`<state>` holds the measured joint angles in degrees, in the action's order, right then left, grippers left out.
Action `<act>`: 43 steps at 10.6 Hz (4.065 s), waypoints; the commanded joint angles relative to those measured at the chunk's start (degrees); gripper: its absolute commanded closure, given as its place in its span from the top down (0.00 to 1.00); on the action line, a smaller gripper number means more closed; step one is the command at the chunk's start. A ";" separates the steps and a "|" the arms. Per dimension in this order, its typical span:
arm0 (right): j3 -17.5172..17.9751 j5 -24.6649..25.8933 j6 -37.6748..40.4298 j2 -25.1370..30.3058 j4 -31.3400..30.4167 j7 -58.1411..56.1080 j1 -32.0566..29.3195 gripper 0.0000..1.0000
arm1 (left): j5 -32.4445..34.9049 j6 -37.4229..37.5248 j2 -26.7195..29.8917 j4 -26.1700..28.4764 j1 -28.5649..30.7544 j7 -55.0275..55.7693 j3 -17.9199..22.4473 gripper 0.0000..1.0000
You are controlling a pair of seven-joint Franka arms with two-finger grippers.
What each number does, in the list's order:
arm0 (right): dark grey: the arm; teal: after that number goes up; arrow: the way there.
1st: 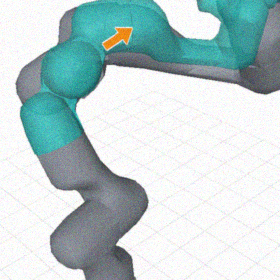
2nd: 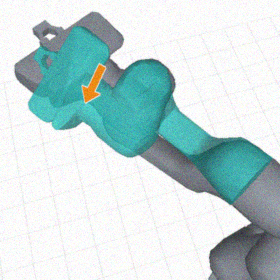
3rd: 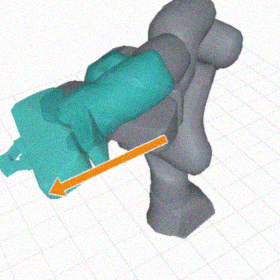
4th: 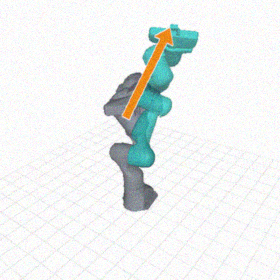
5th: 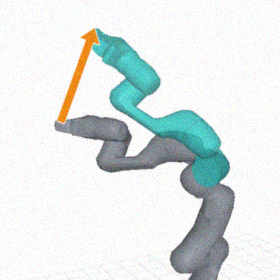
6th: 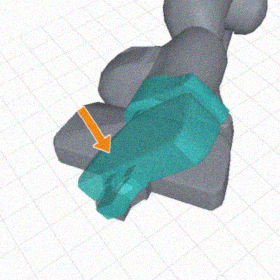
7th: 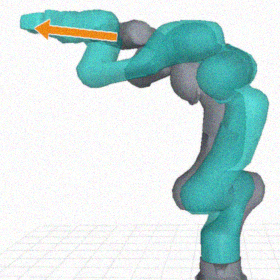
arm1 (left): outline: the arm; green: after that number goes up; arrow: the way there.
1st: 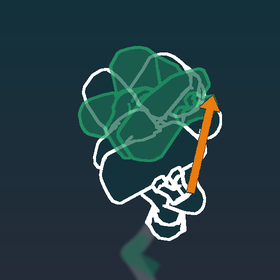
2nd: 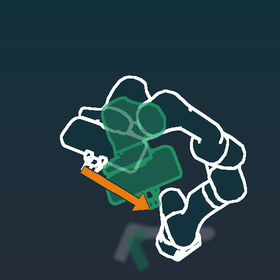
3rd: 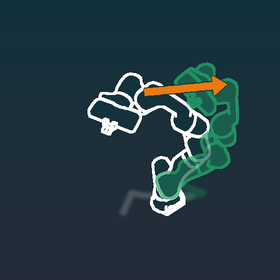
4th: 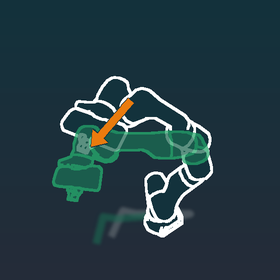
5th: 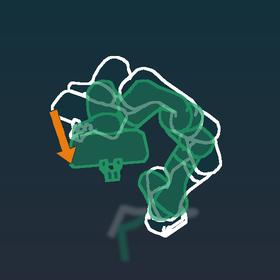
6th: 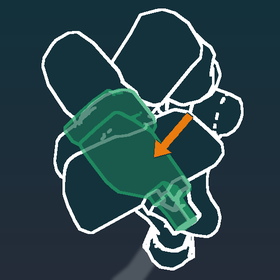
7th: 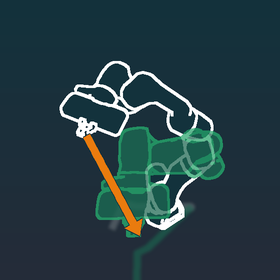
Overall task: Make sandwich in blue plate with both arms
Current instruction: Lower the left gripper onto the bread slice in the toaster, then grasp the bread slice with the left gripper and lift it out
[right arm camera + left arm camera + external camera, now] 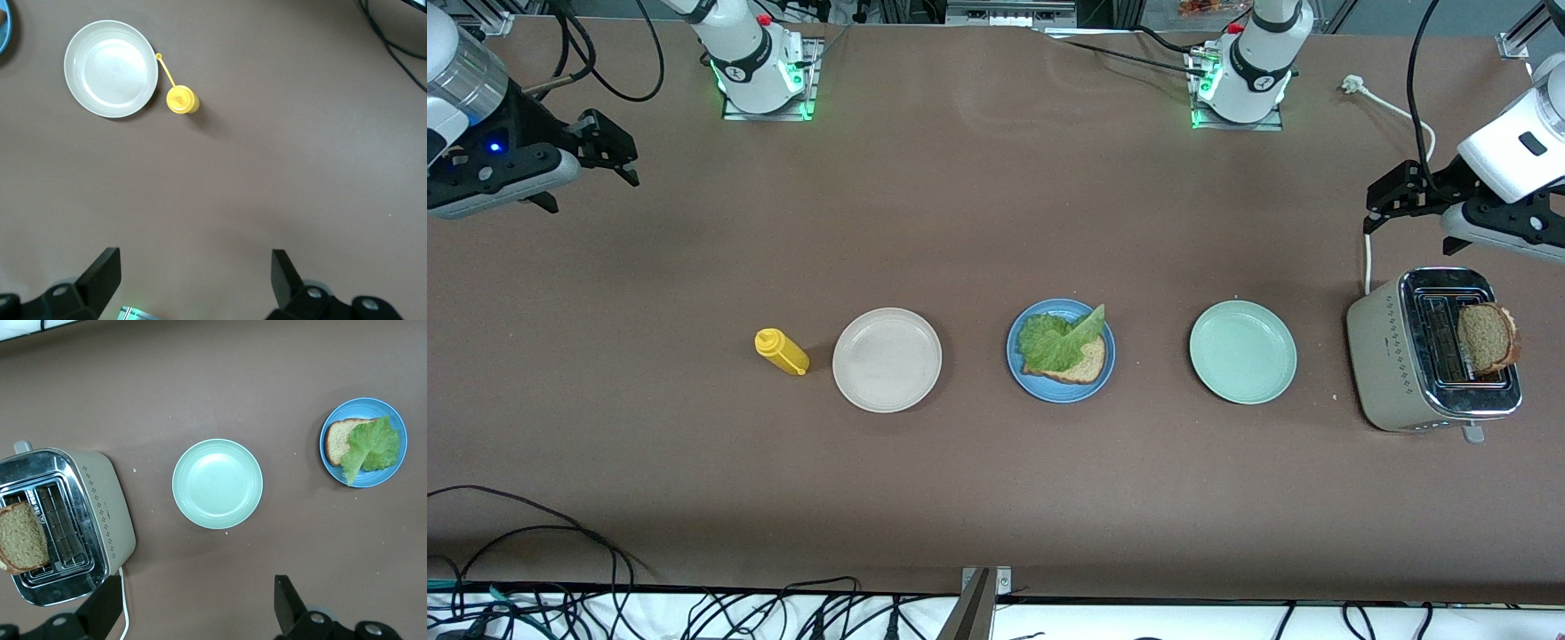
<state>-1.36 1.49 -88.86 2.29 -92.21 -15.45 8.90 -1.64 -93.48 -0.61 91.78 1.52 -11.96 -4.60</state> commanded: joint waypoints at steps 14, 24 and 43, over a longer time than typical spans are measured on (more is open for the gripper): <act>-4.09 1.94 -0.09 -0.36 1.50 8.06 -0.11 1.00 | 2.44 -13.31 -16.16 -2.04 20.27 -13.36 0.12 1.00; -4.17 2.55 0.09 -0.27 1.59 7.36 -0.11 1.00 | -7.42 -18.93 -24.96 -1.87 28.72 -18.72 0.12 0.54; -5.14 2.73 0.27 0.08 1.50 7.28 -0.19 1.00 | -0.84 -1.90 -16.97 -8.02 20.75 -18.19 -5.59 0.00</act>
<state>-6.26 3.18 -89.53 2.14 -91.54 -8.42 8.50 -5.46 -98.57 -19.13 83.83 26.55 -30.13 -9.12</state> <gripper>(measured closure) 0.000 0.903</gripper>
